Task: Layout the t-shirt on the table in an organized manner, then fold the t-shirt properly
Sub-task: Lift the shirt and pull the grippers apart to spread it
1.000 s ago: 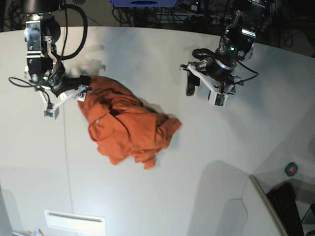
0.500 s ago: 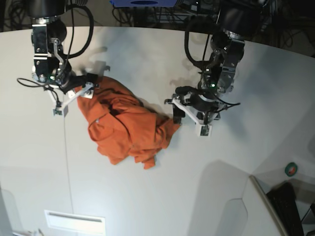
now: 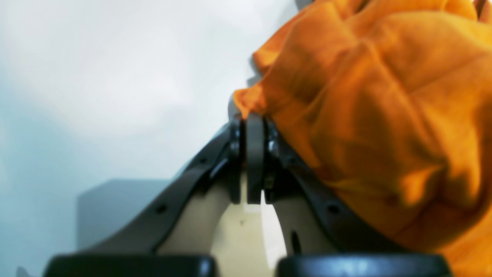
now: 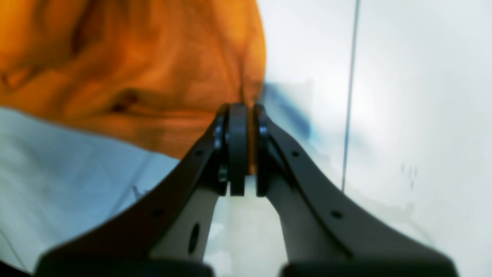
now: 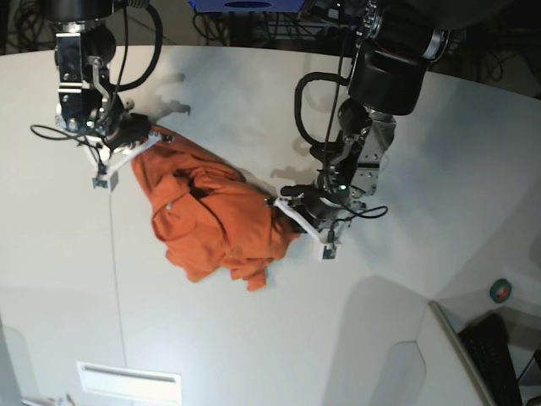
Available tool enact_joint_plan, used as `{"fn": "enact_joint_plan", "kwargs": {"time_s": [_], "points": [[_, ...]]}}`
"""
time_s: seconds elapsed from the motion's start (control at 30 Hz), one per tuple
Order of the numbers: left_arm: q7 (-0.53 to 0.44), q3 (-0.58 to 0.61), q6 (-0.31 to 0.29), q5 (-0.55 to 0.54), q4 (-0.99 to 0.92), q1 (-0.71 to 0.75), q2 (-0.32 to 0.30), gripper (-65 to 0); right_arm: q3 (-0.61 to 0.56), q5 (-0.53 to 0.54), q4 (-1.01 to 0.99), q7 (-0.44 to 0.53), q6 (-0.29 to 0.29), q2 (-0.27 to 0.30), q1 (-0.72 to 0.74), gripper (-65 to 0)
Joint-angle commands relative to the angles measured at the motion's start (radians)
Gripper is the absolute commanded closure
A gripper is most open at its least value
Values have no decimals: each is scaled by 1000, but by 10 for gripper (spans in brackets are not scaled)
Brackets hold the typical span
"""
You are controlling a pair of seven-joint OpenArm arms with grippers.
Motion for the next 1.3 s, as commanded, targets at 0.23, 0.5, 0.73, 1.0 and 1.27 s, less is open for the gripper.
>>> {"fn": "enact_joint_plan", "kwargs": {"time_s": [0.23, 0.5, 0.73, 1.0, 1.27], "points": [[142, -314, 15, 8, 396, 203, -130, 0, 3, 2, 417, -2, -6, 3, -184, 0], [208, -434, 15, 8, 694, 381, -155, 0, 3, 2, 549, 0, -6, 5, -221, 0], [215, -434, 15, 8, 757, 326, -144, 0, 3, -5, 543, -10, -6, 26, -52, 0], [431, -443, 15, 8, 855, 89, -72, 0, 1, -5, 523, -161, -5, 121, 175, 0], [435, -368, 20, 18, 788, -136, 29, 0, -123, -5, 443, -192, 1, 138, 67, 0]]}}
